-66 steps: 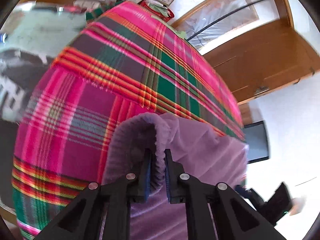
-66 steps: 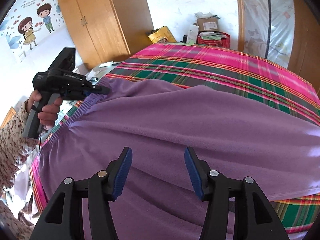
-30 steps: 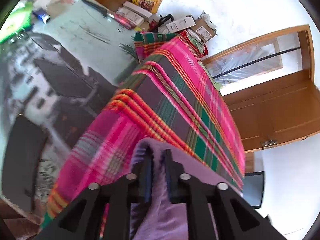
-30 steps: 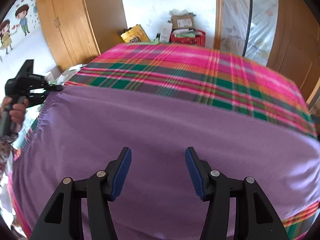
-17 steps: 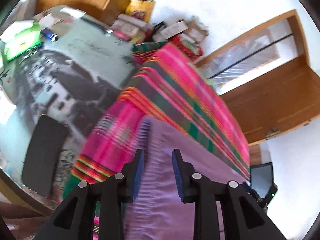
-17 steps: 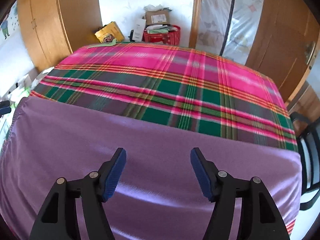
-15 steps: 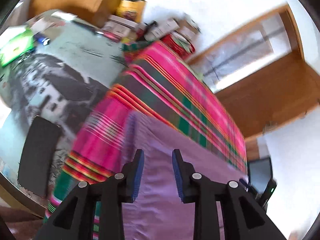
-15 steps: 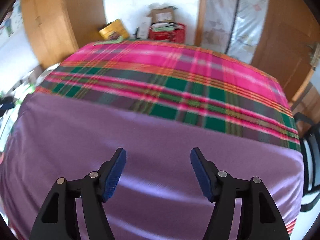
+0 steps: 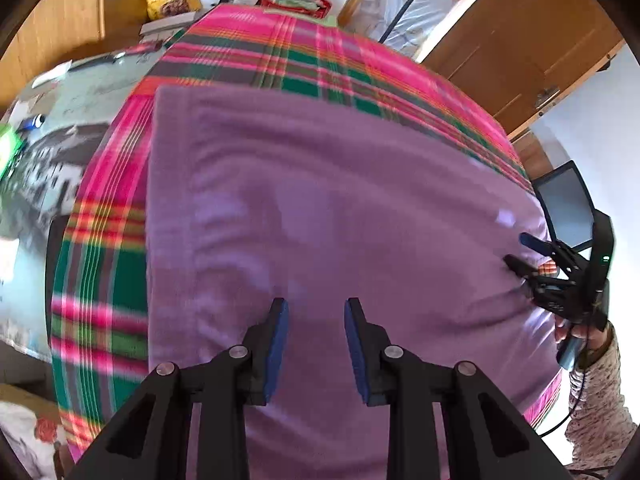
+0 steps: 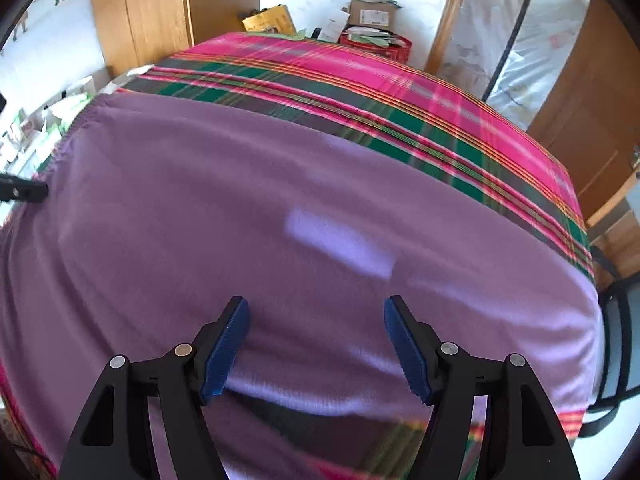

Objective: Fold clothes
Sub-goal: 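Move both open grippers over the folded lilac garment to smooth it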

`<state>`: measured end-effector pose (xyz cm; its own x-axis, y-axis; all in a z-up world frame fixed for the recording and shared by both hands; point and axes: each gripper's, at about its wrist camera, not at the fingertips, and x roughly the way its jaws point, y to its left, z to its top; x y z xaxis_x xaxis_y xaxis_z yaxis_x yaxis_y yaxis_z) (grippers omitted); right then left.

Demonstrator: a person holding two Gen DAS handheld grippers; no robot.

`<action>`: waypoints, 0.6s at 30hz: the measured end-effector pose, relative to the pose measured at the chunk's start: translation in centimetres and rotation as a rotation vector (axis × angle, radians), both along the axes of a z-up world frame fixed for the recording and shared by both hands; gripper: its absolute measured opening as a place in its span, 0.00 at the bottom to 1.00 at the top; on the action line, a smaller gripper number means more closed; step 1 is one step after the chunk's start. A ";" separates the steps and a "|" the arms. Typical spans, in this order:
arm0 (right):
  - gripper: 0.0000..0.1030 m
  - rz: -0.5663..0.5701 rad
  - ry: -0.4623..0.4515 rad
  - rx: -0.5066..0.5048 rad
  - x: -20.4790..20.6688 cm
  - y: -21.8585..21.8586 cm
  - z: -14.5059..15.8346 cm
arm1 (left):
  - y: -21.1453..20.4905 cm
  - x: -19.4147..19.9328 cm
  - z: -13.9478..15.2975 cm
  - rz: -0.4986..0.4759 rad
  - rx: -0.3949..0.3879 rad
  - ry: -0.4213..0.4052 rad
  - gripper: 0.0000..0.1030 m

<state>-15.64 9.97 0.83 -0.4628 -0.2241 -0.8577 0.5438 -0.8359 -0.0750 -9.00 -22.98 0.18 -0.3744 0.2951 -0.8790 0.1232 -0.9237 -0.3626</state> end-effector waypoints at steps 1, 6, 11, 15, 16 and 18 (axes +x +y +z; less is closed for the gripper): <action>0.70 -0.006 0.002 -0.021 0.7 0.5 0.4 | -0.1 0.5 -0.1 0.007 -0.001 -0.006 0.28; 0.70 -0.001 -0.045 -0.043 3.9 2.5 0.1 | -0.2 3.4 -0.6 0.020 0.010 -0.026 0.29; 0.70 -0.014 -0.078 -0.053 6.9 3.4 -0.8 | -0.5 6.9 -0.6 0.032 0.021 -0.008 0.29; 0.70 -0.008 -0.047 -0.045 9.6 3.7 -0.9 | -0.9 9.1 -0.8 0.042 0.029 -0.034 0.29; 0.70 -0.005 -0.032 -0.036 10.3 3.7 -0.8 | -1.0 9.7 -0.8 0.050 0.028 -0.028 0.29; 0.70 -0.004 -0.003 -0.039 11.6 4.0 -0.4 | -1.2 10.7 -0.7 0.060 0.029 -0.008 0.29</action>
<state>-4.04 13.96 0.45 -0.4615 -0.2558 -0.8495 0.5404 -0.8405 -0.0405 1.68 -24.13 -0.55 -0.3848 0.2981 -0.8735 0.1812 -0.9036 -0.3882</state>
